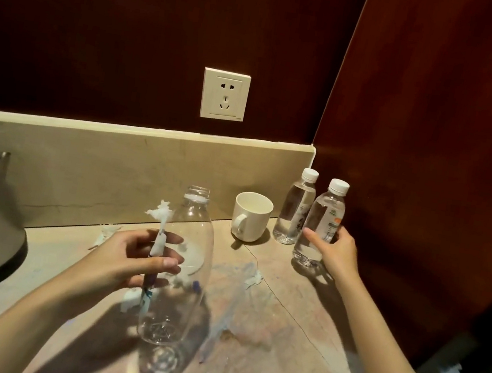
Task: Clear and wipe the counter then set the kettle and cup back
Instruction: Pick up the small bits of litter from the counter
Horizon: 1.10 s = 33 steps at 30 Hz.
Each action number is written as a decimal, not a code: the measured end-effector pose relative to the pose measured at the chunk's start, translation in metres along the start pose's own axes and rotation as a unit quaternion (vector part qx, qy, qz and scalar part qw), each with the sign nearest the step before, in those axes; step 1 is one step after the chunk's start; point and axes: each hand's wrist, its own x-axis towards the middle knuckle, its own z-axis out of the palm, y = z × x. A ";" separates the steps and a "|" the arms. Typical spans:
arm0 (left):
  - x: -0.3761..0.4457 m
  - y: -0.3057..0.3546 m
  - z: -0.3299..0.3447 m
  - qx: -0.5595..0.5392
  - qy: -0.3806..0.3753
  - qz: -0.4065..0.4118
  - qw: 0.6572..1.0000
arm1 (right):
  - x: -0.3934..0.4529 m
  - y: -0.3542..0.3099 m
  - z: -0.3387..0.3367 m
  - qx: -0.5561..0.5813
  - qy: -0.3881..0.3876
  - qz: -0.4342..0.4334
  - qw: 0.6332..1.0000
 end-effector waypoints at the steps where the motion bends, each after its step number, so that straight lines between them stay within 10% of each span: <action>1: 0.001 0.000 0.000 0.001 0.001 -0.001 1.000 | 0.004 0.003 0.002 -0.007 0.002 0.000 1.000; 16: 0.015 0.003 0.011 -0.005 0.006 -0.005 1.000 | 0.018 0.024 0.002 -0.117 -0.099 0.042 0.987; 22: 0.018 0.005 0.013 -0.009 0.004 -0.002 1.000 | -0.026 -0.044 -0.023 -0.486 -0.174 -0.013 0.857; 25: 0.019 0.006 0.014 -0.008 0.003 0.005 1.000 | -0.066 -0.085 -0.007 -0.160 -0.277 -0.060 0.946; 27: 0.015 0.006 0.015 -0.004 0.000 0.004 1.000 | -0.095 -0.103 0.013 0.001 -0.378 -0.044 0.925; 33: -0.018 0.003 0.003 -0.014 0.032 0.001 0.999 | -0.140 -0.113 0.059 0.056 -0.395 -0.067 0.914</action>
